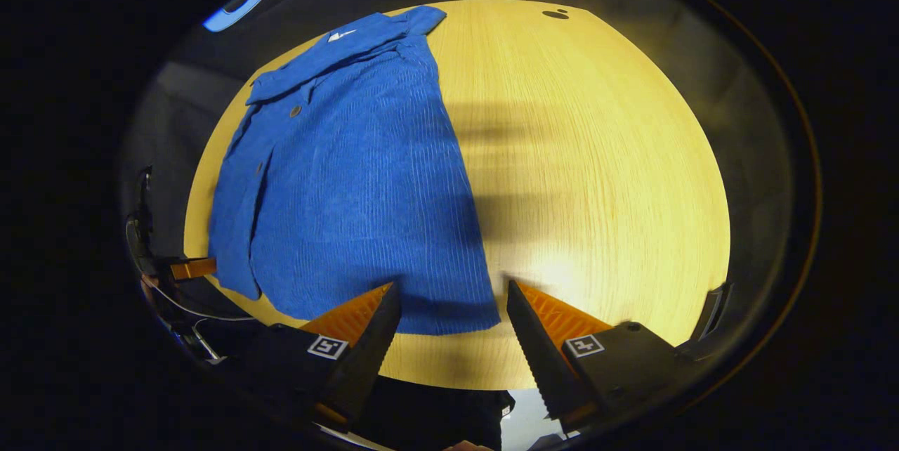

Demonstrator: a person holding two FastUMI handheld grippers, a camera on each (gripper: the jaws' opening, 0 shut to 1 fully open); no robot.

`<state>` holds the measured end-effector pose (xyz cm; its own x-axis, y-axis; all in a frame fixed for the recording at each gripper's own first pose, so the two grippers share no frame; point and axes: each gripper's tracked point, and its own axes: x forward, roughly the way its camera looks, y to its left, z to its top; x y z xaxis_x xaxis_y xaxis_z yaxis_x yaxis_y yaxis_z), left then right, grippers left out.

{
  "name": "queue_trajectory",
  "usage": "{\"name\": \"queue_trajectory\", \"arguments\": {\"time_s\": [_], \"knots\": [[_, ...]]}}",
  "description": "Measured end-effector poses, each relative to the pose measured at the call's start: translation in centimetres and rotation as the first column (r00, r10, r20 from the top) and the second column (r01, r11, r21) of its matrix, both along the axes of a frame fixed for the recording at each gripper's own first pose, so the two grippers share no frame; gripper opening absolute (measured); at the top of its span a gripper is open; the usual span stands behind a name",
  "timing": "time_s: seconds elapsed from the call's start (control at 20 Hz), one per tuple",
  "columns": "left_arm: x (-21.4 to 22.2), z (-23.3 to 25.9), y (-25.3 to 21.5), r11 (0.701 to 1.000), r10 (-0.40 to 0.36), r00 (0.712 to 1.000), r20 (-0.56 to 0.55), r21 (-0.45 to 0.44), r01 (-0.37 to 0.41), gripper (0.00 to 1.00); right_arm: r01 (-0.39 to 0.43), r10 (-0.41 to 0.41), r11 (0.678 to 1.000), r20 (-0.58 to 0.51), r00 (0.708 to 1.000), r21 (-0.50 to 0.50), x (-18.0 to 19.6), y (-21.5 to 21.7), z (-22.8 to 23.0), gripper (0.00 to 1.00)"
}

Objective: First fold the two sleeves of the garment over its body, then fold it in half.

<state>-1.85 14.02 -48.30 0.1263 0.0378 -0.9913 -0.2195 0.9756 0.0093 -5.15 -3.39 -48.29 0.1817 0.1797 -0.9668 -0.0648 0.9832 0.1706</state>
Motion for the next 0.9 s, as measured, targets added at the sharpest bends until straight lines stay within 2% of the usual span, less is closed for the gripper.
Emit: {"name": "queue_trajectory", "arguments": {"time_s": [0.1, 0.2, 0.25, 0.35, 0.4, 0.45, 0.5, 0.55, 0.6, 0.7, 0.75, 0.9], "knots": [[0.0, 0.0, -0.2, 1.000, -0.004, 1.000, -0.001, 0.000, 0.004, 0.86, -0.010, 0.009, 0.999, -0.006, 1.000, -0.032, -0.3, 0.0, -0.5, 0.96], [0.0, 0.1, -0.3, 1.000, -0.008, 1.000, 0.010, 0.005, 0.008, 0.85, -0.016, 0.016, 0.998, -0.006, 1.000, -0.060, -0.4, 0.0, -0.4, 0.92], [-0.1, 0.0, -0.2, 1.000, -0.008, 1.000, 0.020, 0.009, 0.007, 0.86, -0.032, 0.032, 0.996, -0.001, 0.999, -0.087, -0.4, 0.0, -0.6, 0.97], [0.0, 0.0, -0.2, 1.000, -0.019, 0.999, 0.032, 0.010, 0.019, 0.85, -0.049, 0.047, 0.994, -0.019, 0.999, -0.096, -0.7, 0.5, -0.6, 0.98], [0.1, -0.1, -0.3, 1.000, -0.029, 0.999, 0.030, 0.009, 0.029, 0.84, -0.039, 0.036, 0.995, -0.035, 0.999, -0.093, -1.0, 0.8, -0.6, 0.87], [0.2, -0.1, -0.5, 1.000, -0.030, 0.998, 0.047, 0.001, 0.030, 0.77, -0.026, 0.024, 0.997, -0.030, 0.999, -0.074, -0.8, 1.3, -0.1, 0.77], [0.5, 0.1, -1.0, 1.000, -0.026, 0.998, 0.061, -0.011, 0.026, 0.55, 0.020, -0.021, 0.999, -0.032, 0.999, -0.025, -0.6, 2.4, -0.5, 0.44], [0.8, 0.1, -1.4, 0.999, -0.023, 0.997, 0.078, -0.032, 0.026, 0.33, 0.037, -0.038, 0.999, -0.025, 0.999, -0.018, -0.3, 2.7, -0.6, 0.12], [0.8, -0.1, -1.4, 0.999, -0.015, 0.997, 0.072, -0.040, 0.018, 0.11, 0.017, -0.017, 1.000, -0.025, 1.000, -0.020, -0.5, 2.7, -0.7, 0.12], [1.0, -0.1, -1.5, 0.996, 0.014, 0.998, 0.069, -0.090, -0.007, 0.00, 0.017, -0.018, 1.000, -0.035, 0.999, -0.011, -0.7, 2.8, -0.5, 0.05], [0.9, 0.3, -1.6, 0.993, 0.019, 0.998, 0.062, -0.118, -0.011, 0.00, 0.019, -0.020, 1.000, -0.051, 0.999, -0.008, -0.9, 2.8, -0.3, 0.02], [2.5, 3.2, -1.5, 0.986, 0.011, 0.992, 0.127, -0.167, 0.011, 0.00, 0.081, -0.080, 0.996, -0.021, 0.997, 0.024, 0.7, 3.2, 2.2, 0.02]]}}
